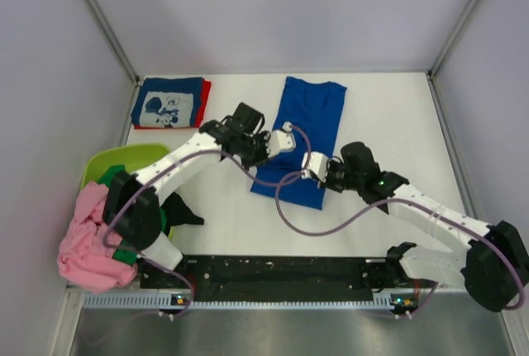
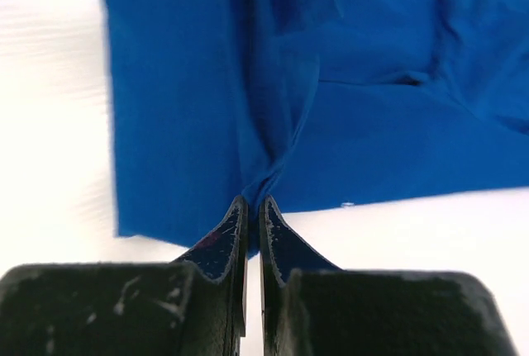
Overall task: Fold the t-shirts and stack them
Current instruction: Fold the folded rectangular tshirt in 1/3 of the way
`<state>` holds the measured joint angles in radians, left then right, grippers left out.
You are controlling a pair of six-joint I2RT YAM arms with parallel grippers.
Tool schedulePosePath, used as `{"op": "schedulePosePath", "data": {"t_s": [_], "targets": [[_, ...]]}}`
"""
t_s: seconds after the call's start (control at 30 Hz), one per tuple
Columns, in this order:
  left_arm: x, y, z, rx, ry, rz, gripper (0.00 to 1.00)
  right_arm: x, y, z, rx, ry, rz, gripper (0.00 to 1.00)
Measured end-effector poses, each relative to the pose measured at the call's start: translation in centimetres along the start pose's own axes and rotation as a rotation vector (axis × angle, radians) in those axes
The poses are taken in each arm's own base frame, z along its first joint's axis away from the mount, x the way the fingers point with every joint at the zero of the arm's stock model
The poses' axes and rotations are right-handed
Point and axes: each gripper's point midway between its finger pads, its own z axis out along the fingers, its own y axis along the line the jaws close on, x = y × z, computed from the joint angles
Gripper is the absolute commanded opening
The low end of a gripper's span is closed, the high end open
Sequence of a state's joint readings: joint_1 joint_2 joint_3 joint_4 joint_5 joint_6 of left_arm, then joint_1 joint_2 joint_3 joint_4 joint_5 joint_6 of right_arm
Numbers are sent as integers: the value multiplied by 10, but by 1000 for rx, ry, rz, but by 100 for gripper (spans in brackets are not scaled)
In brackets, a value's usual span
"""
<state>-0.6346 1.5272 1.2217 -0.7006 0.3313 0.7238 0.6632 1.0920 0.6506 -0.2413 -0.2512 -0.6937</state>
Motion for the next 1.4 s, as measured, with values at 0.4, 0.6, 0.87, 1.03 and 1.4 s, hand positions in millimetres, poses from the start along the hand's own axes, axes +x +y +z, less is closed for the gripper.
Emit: {"op": "schedulePosePath", "data": {"t_s": [0.4, 0.6, 0.87, 1.03, 1.4], "targets": [[-15, 120, 60, -105, 62, -193, 0, 57, -93, 41, 211, 76, -34, 0], [-12, 143, 84, -126, 77, -220, 0, 69, -122, 55, 235, 114, -73, 0], [-8, 164, 104, -151, 90, -241, 0, 84, -148, 68, 205, 158, -120, 0], [-3, 168, 112, -158, 106, -245, 0, 97, -149, 81, 172, 201, -130, 9], [-3, 224, 115, -398, 95, -289, 60, 116, -221, 66, 414, 261, 78, 43]]}}
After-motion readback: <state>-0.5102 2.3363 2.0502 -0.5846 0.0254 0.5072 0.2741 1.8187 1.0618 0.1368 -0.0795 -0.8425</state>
